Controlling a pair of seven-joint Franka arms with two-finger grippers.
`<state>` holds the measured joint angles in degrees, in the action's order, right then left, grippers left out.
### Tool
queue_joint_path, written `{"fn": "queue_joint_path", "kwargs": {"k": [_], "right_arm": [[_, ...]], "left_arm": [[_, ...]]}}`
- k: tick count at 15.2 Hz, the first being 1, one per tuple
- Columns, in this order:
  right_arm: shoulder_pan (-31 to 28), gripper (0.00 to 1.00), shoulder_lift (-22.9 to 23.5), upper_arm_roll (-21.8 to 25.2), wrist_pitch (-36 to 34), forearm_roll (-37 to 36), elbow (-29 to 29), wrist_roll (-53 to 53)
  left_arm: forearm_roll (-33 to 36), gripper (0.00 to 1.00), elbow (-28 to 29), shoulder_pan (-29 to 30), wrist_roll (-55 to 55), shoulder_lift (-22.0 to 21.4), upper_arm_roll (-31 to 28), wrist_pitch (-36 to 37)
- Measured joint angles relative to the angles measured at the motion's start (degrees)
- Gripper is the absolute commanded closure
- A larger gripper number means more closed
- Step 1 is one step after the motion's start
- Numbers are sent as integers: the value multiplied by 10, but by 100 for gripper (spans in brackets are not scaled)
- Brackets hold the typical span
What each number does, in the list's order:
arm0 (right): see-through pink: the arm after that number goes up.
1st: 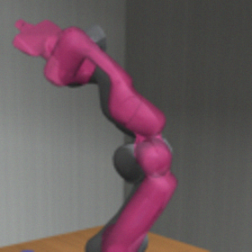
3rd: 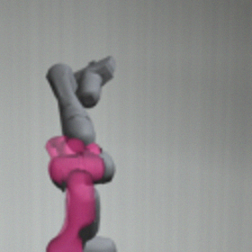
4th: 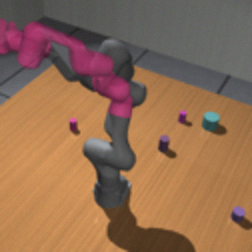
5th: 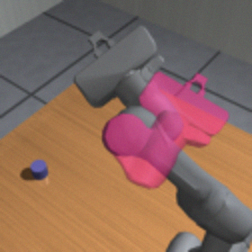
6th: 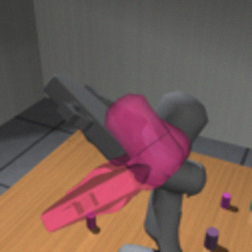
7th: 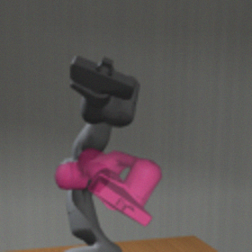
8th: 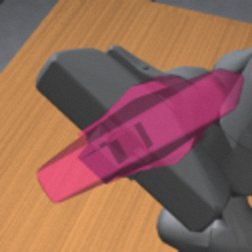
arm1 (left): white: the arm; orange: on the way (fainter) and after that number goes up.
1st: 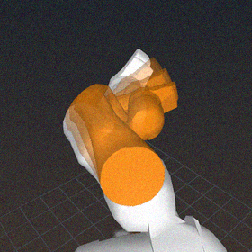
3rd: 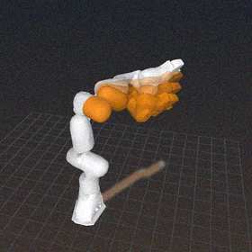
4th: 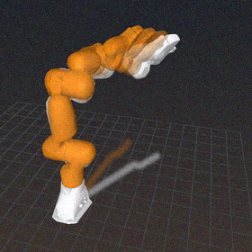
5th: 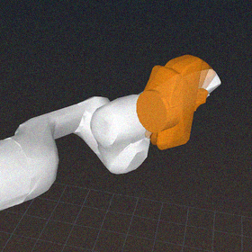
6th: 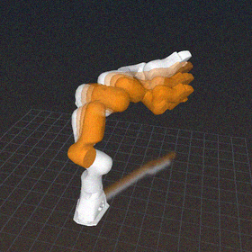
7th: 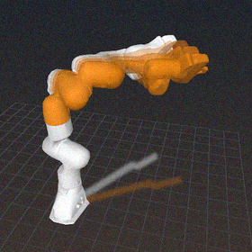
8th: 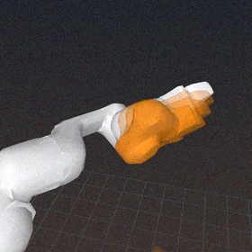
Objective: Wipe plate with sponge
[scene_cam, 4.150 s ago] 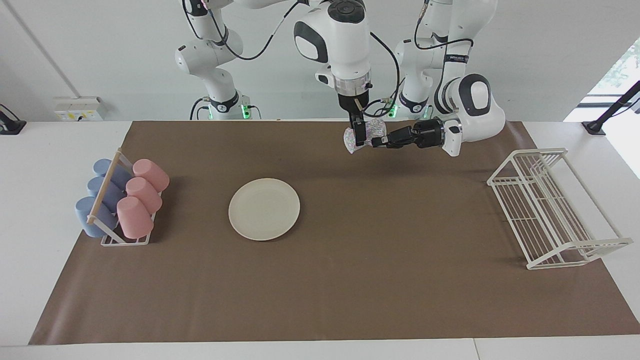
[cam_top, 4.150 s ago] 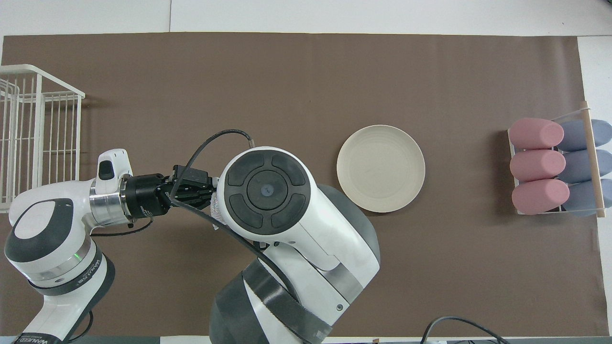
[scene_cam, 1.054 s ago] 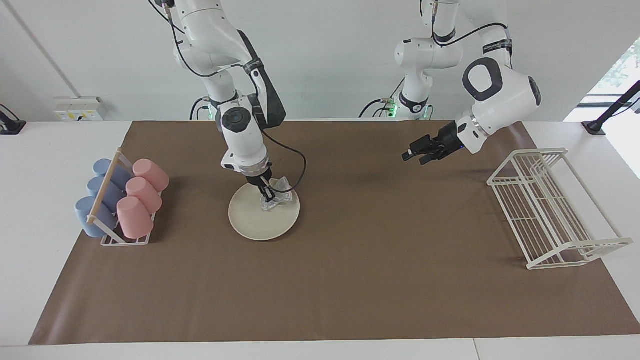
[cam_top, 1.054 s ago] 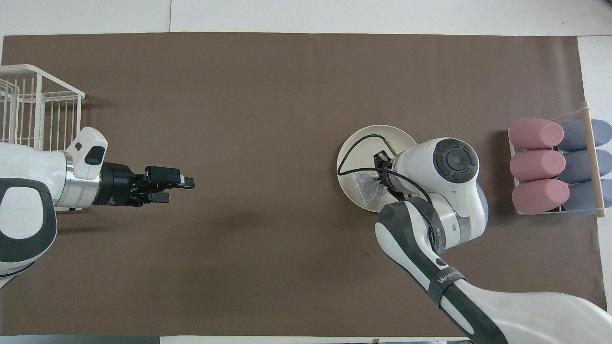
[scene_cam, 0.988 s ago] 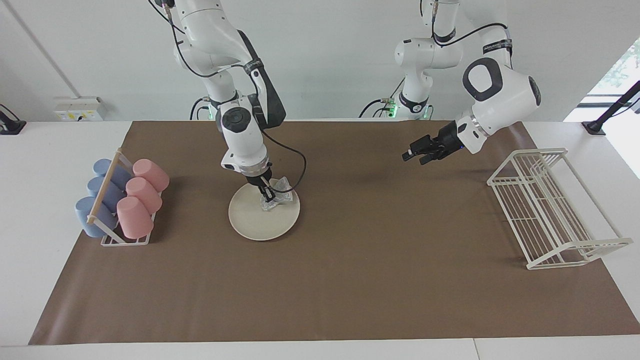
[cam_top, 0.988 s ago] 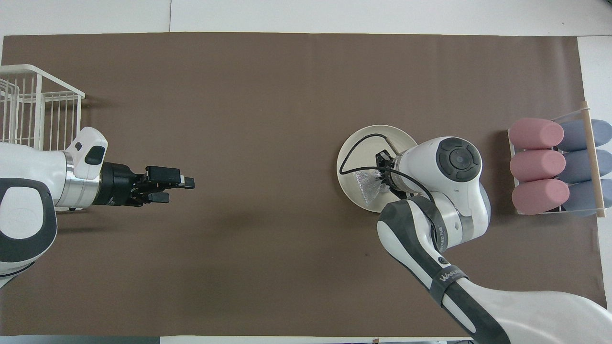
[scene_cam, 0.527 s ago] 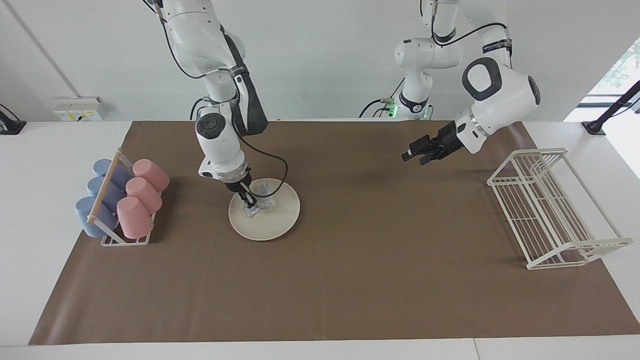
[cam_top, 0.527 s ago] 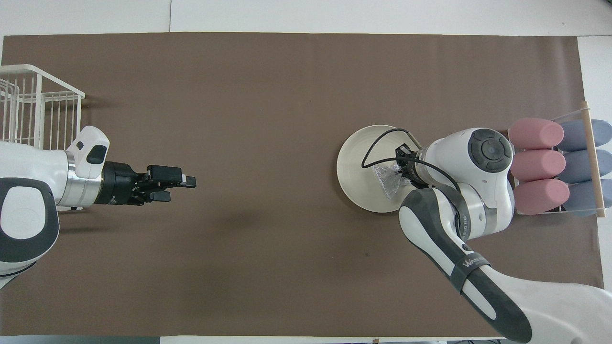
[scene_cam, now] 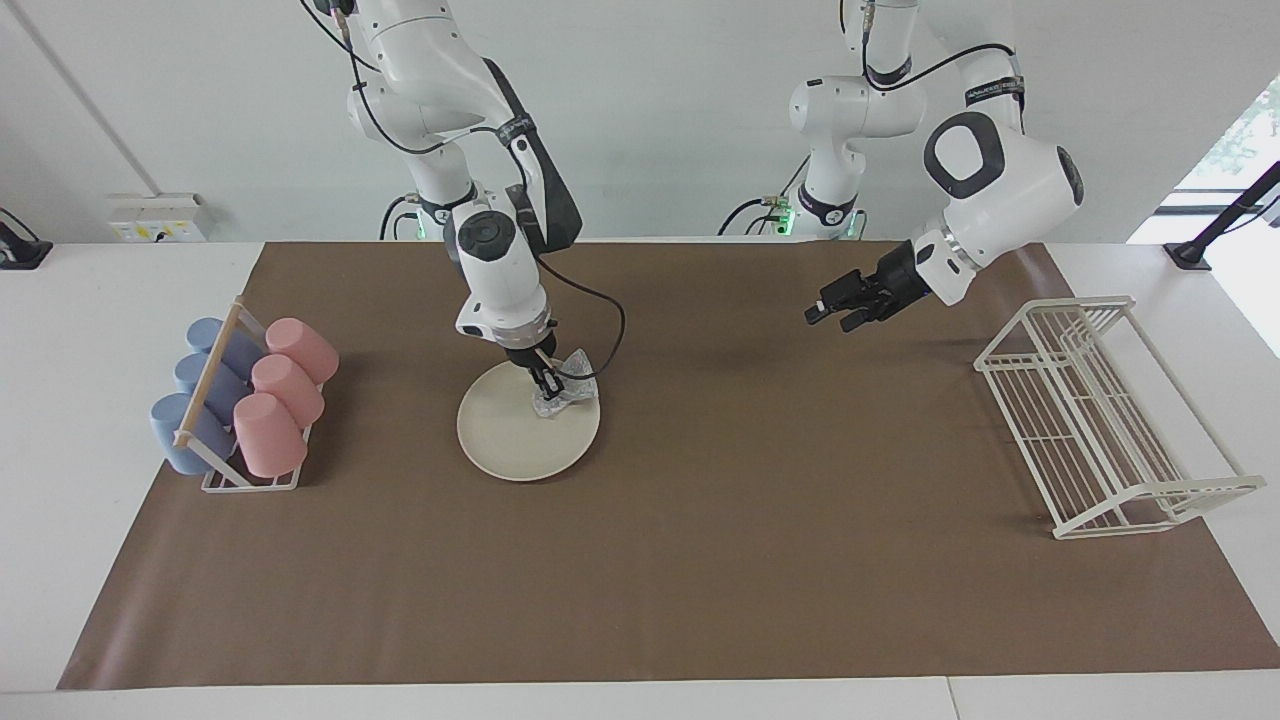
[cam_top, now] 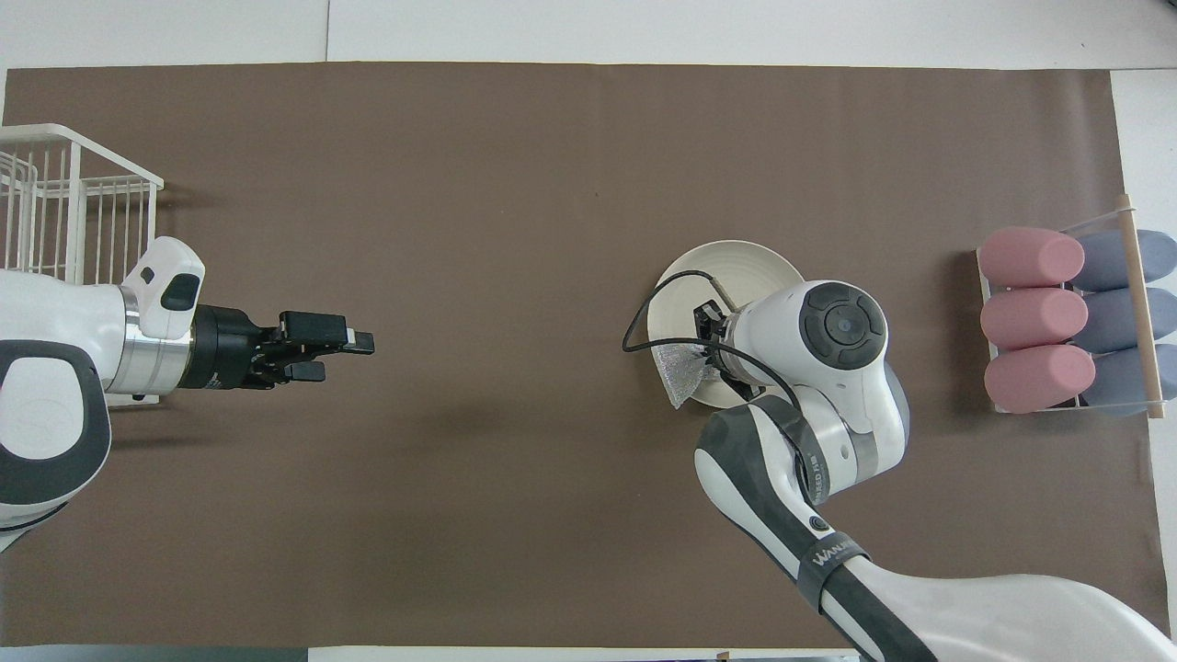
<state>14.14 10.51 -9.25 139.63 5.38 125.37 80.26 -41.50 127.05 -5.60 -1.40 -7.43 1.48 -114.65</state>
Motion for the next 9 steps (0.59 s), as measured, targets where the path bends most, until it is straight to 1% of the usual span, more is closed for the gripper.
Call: {"fn": "queue_joint_path", "kwargs": {"k": [2, 4, 7, 9], "right_arm": [[-11, 100, 0, 1, 0, 0, 0, -23], [-41, 100, 0, 2, 1, 0, 0, -77], [-102, 100, 2, 3, 2, 1, 1, -174], [-114, 100, 3, 3, 2, 3, 1, -193]], "left_arm": [[0, 0, 0, 0, 2, 0, 0, -4], [0, 0, 0, 0, 3, 0, 0, -6], [0, 0, 0, 0, 4, 0, 0, -11], [0, 0, 0, 0, 5, 0, 0, -13]]}}
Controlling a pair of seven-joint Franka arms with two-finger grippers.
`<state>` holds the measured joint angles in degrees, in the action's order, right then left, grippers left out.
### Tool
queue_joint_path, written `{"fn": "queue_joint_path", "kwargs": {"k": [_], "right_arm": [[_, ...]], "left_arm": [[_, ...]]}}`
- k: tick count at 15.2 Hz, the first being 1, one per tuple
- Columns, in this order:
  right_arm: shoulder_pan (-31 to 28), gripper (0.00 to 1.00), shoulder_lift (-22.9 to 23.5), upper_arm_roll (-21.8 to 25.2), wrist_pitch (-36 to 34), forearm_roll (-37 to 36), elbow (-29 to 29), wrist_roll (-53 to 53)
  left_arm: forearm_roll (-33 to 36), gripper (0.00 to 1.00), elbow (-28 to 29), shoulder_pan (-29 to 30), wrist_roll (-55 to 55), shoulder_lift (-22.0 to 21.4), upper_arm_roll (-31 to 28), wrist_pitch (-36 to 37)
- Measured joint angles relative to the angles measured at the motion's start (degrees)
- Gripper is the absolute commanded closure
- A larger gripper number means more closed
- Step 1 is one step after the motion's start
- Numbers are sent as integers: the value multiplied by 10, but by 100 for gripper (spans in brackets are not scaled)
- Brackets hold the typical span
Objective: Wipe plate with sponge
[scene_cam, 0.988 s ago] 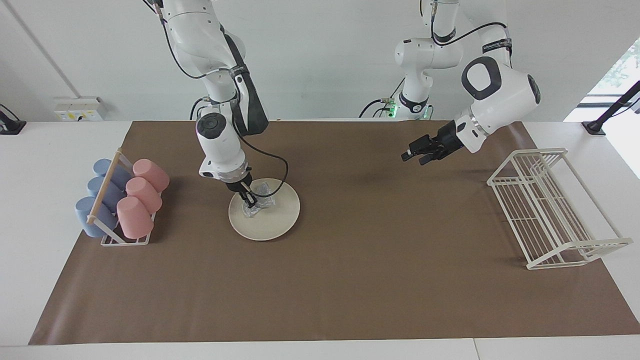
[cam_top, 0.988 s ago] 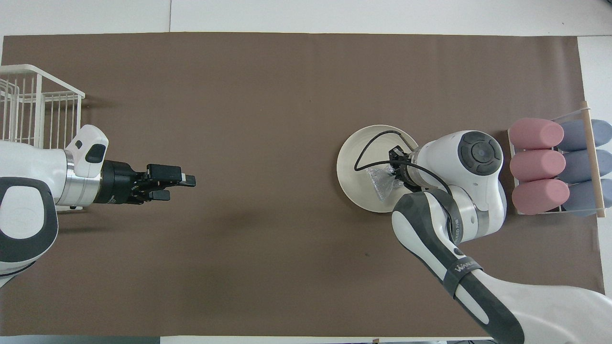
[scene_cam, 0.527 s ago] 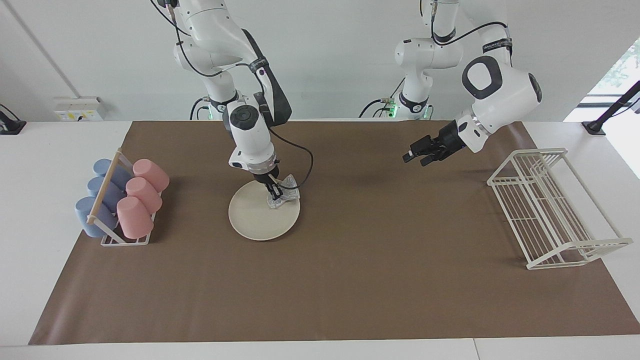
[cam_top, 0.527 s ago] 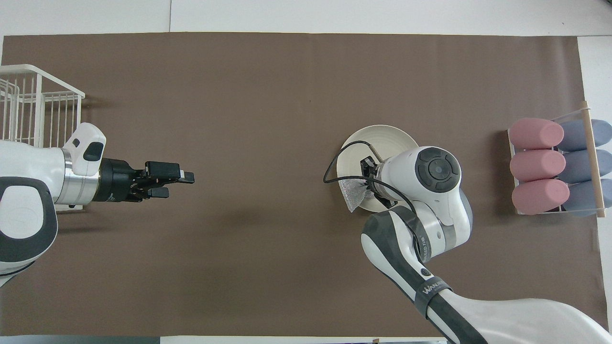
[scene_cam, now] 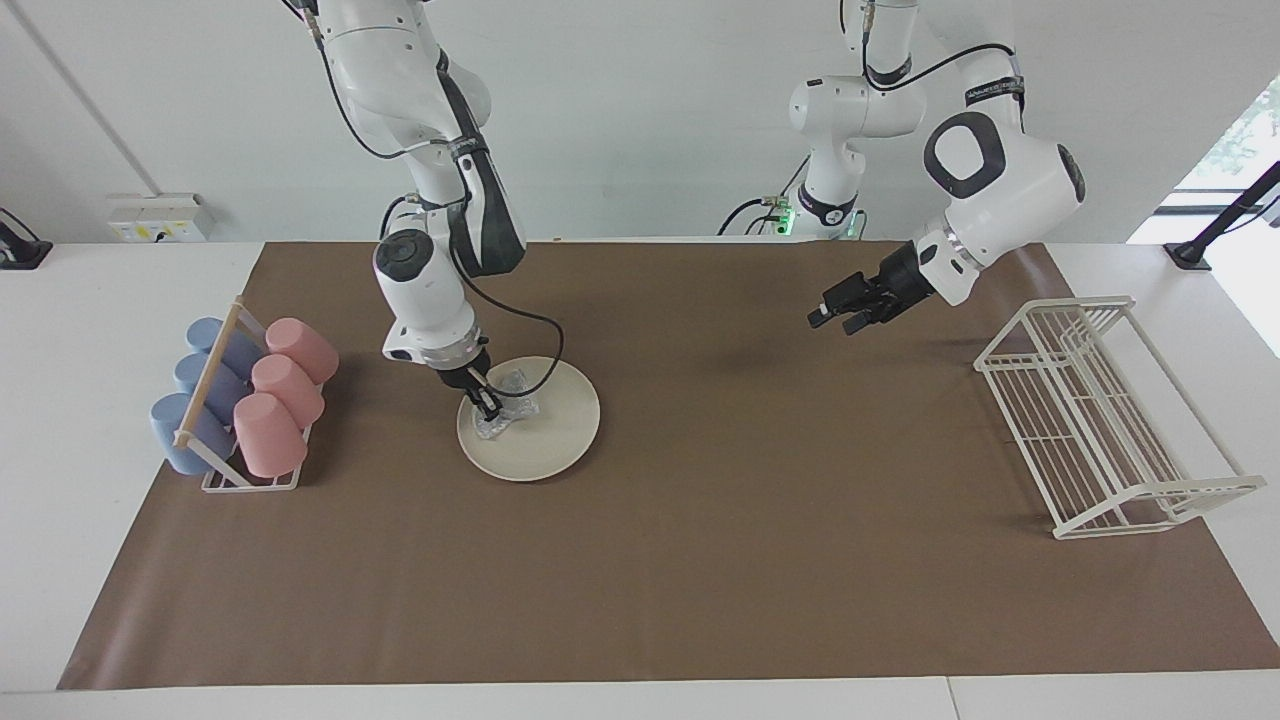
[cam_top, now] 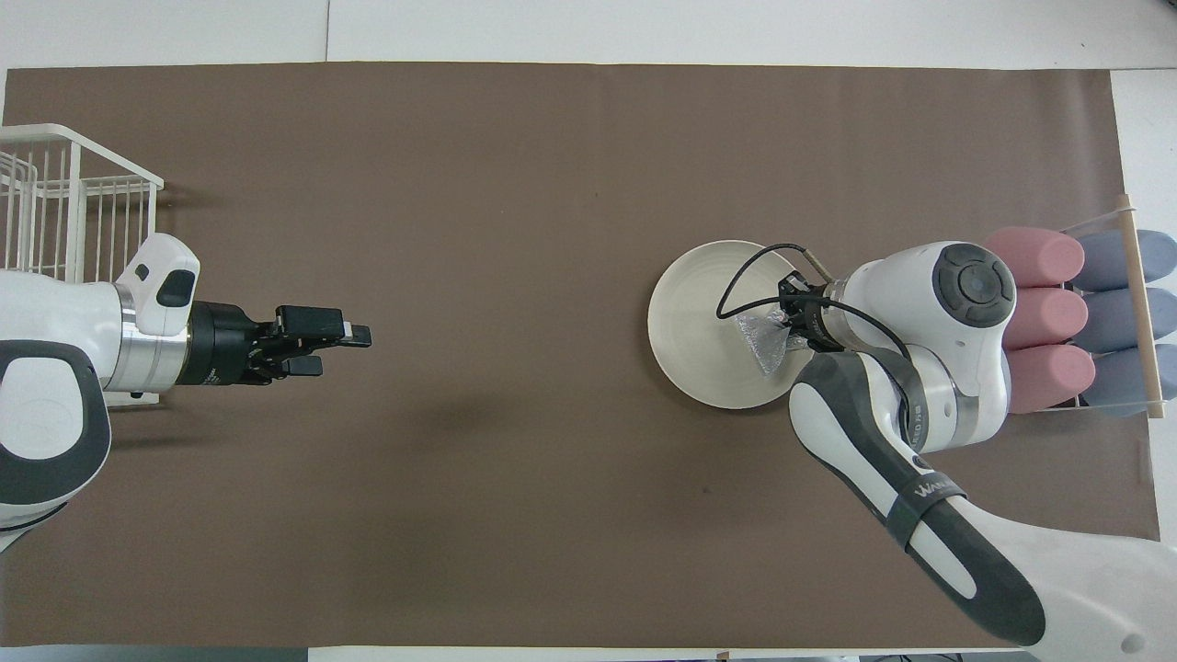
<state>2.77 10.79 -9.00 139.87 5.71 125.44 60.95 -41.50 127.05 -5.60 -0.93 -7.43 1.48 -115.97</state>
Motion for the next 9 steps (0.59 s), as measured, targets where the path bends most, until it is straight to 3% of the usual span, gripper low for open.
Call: {"fn": "queue_joint_path", "kwargs": {"k": [5, 9], "right_arm": [[29, 100, 0, -2, 0, 0, 1, 40], [100, 100, 0, -3, 2, 0, 1, 152]], "left_arm": [[0, 0, 0, 0, 0, 0, 0, -3], [0, 0, 0, 0, 1, 0, 0, -5]]}}
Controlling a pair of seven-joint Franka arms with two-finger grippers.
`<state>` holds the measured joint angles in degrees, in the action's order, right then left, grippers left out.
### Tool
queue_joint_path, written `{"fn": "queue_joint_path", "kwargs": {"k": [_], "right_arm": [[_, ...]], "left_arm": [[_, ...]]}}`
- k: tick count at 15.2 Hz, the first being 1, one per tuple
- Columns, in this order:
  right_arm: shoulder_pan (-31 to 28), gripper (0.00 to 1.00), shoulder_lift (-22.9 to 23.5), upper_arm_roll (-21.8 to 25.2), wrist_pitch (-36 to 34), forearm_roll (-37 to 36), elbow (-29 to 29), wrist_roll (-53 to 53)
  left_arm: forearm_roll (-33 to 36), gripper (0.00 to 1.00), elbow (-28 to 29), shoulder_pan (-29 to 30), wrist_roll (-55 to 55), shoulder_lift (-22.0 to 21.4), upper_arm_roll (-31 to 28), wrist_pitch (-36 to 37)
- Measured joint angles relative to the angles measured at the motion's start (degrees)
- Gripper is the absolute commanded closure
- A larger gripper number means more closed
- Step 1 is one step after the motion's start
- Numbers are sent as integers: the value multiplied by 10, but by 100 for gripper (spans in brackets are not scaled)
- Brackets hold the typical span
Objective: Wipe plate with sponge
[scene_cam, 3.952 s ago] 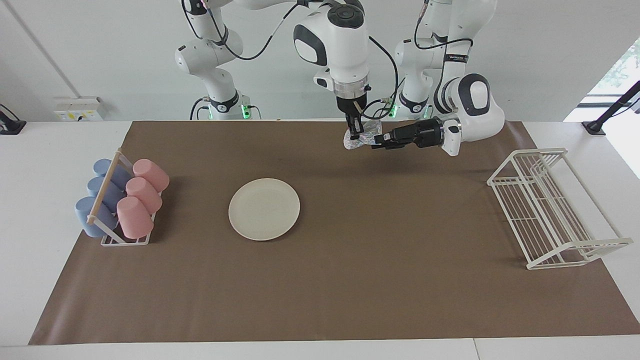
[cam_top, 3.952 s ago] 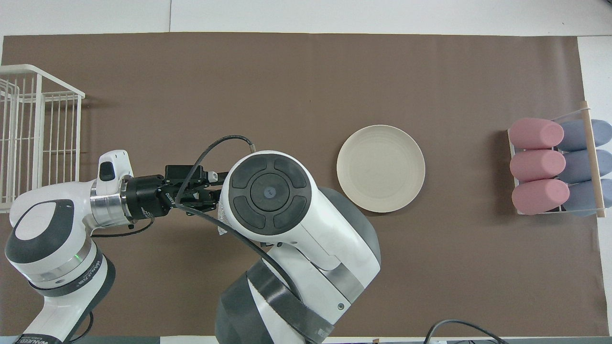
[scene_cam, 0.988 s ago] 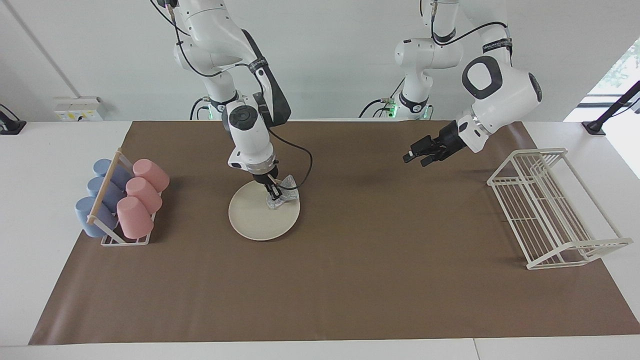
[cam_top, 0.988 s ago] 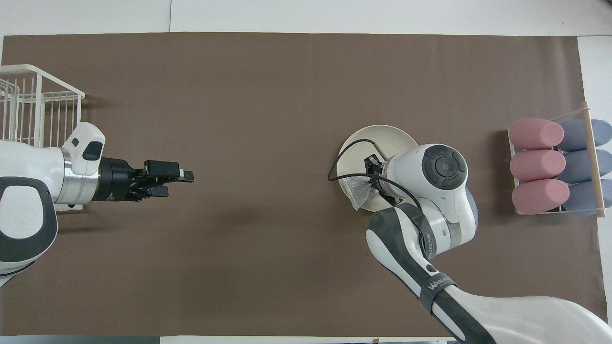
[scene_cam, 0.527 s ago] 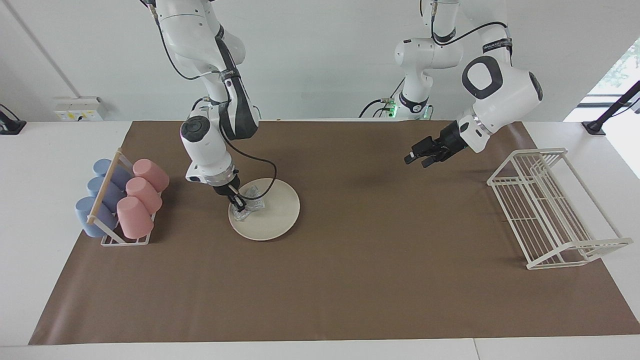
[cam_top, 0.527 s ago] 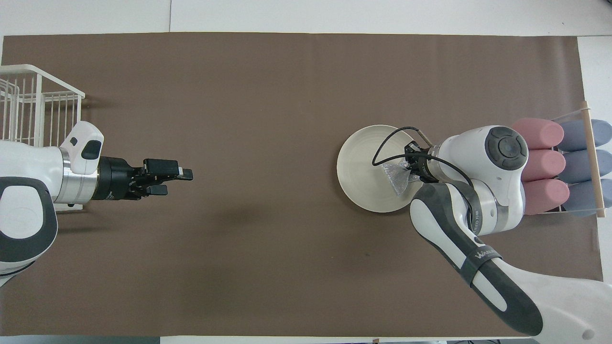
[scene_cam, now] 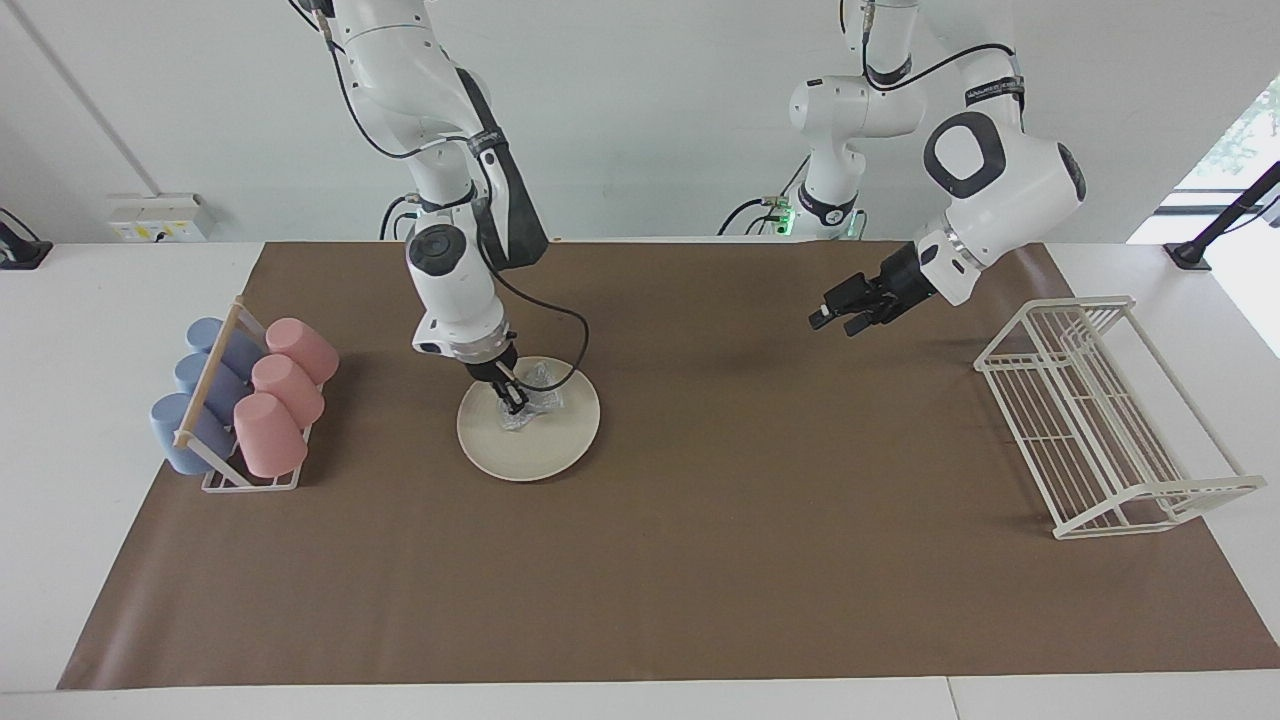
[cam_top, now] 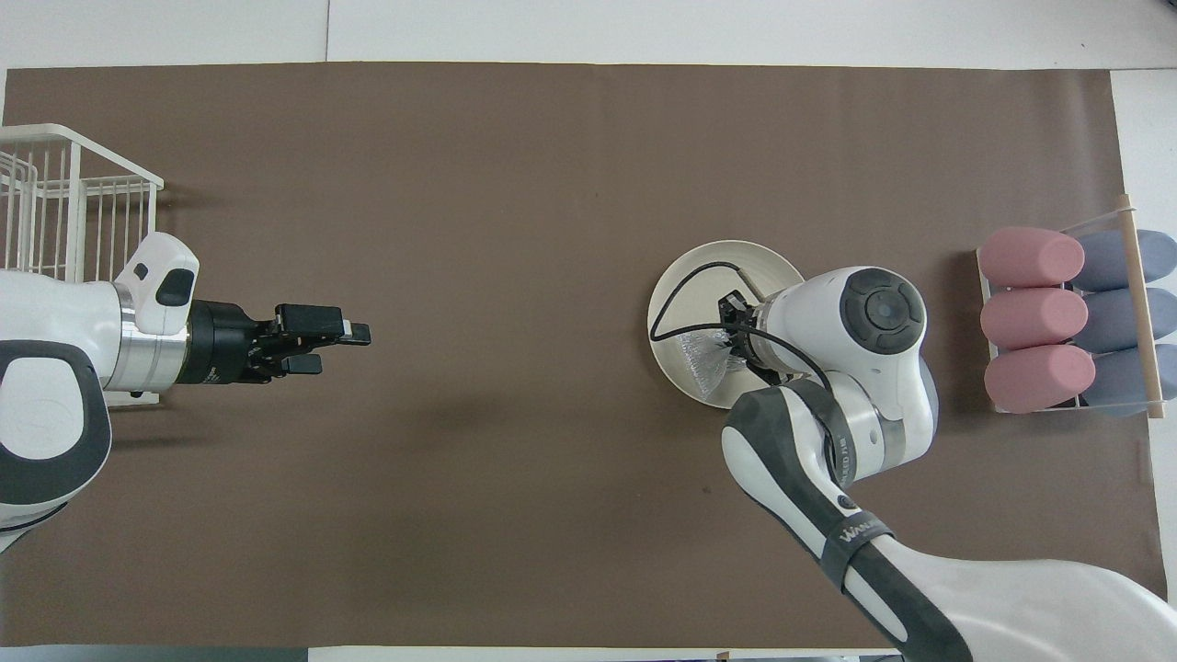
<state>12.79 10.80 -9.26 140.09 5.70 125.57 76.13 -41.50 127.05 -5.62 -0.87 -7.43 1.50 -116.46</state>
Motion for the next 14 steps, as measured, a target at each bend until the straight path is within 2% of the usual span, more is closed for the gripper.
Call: {"fn": "queue_joint_path", "kwargs": {"k": [2, 8, 10, 13, 14], "right_arm": [[21, 100, 0, 0, 9, 0, 3, 26], [20, 100, -3, 1, 6, 0, -8, 51], [29, 100, -20, 0, -68, 0, -52, 90], [40, 100, -67, -3, -246, 0, -154, 137], [44, 100, -84, -3, -293, 0, -185, 153]], "left_arm": [[0, 0, 0, 0, 0, 0, 0, -2], [0, 0, 0, 0, 7, 0, 1, -8], [0, 0, 0, 0, 7, 0, 1, -8], [-6, 0, 0, 0, 8, 0, 3, -8], [-30, 0, 0, -1, 9, 0, 4, -7]]}}
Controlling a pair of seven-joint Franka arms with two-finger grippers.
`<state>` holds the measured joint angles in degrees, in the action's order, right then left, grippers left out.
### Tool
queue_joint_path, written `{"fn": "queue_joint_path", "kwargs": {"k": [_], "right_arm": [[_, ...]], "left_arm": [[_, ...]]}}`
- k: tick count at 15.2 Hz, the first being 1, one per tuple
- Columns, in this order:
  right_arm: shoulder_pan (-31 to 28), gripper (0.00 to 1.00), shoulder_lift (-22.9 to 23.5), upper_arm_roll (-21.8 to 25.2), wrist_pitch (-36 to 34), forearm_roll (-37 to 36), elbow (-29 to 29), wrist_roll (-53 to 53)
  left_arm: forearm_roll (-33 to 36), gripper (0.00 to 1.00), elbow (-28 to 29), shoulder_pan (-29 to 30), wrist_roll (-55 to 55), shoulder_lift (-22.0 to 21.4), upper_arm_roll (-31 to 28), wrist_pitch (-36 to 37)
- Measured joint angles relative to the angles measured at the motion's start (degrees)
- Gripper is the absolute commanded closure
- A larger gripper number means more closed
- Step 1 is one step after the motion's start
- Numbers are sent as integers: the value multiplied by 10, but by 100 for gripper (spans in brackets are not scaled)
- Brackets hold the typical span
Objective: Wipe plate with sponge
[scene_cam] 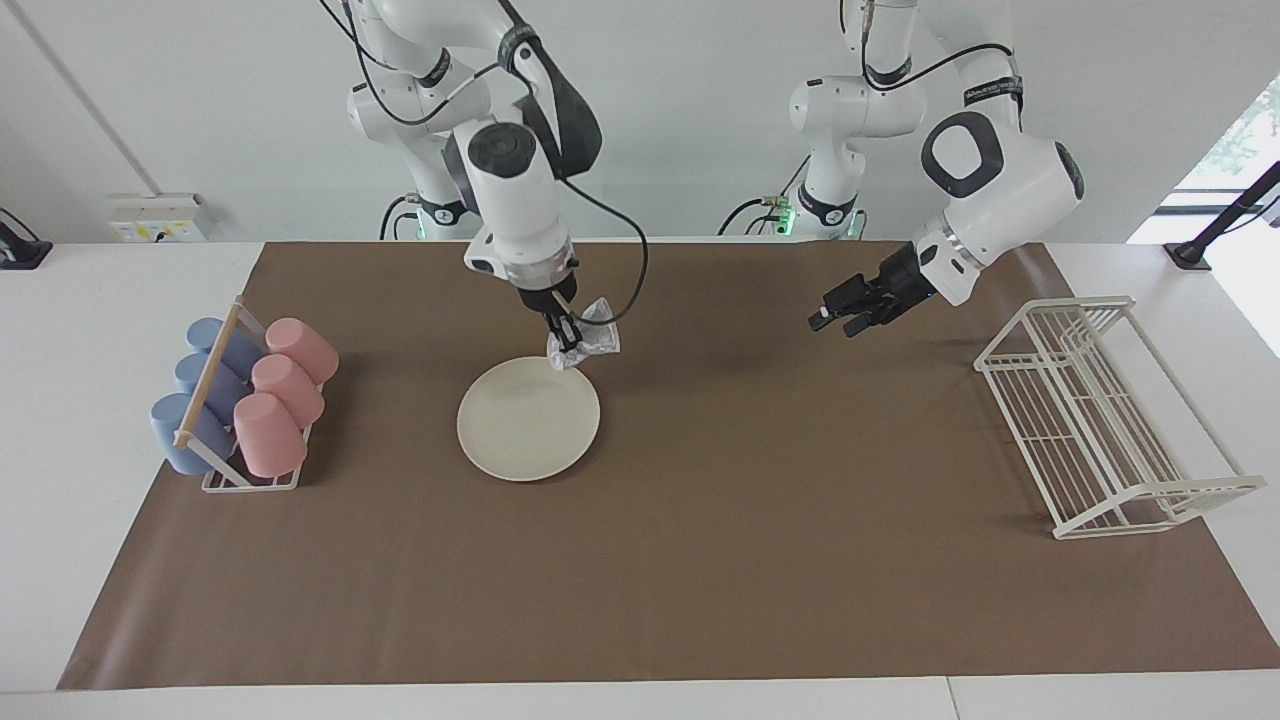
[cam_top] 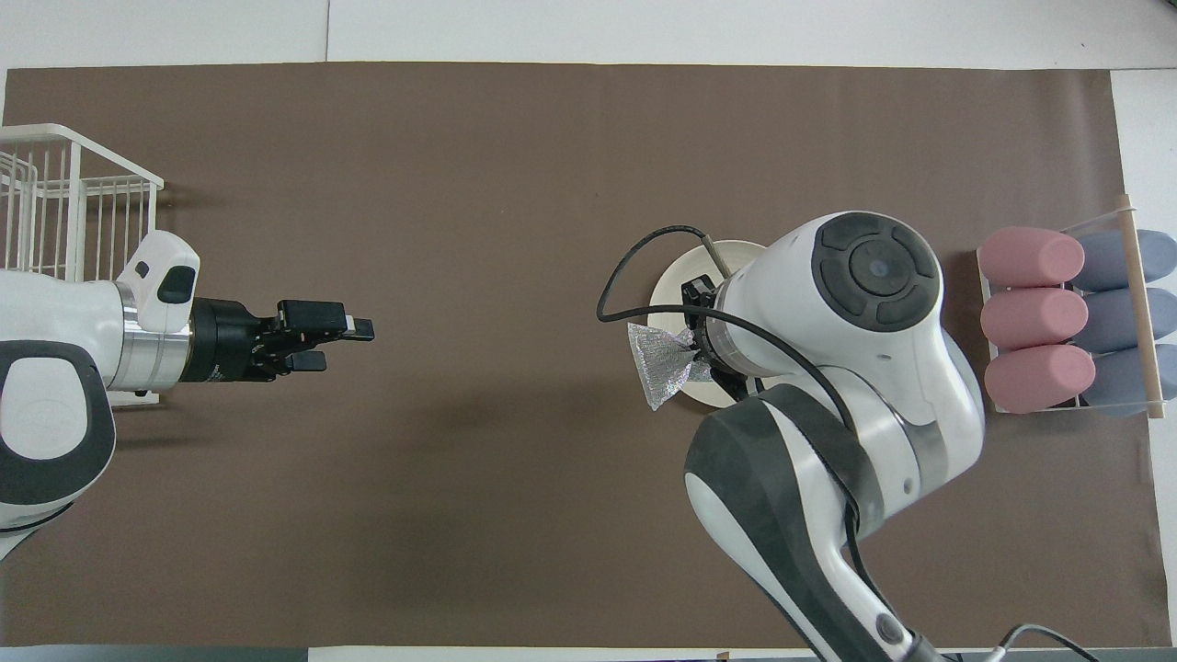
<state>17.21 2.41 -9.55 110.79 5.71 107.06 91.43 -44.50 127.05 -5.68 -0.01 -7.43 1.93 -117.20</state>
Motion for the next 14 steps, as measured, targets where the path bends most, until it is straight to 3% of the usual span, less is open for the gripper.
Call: {"fn": "queue_joint_path", "kwargs": {"k": [3, 7, 14], "right_arm": [[20, 100, -43, -1, -62, 0, -41, 46], [87, 100, -57, -3, -68, -3, -41, 176], [132, 100, -30, -5, -23, -4, -37, 263]], "left_arm": [[-131, 0, 0, -1, -13, 0, 4, 13], [-270, 0, 0, -1, -63, -1, 4, 80], [-308, 0, 20, -5, -136, -25, 5, 170]]}}
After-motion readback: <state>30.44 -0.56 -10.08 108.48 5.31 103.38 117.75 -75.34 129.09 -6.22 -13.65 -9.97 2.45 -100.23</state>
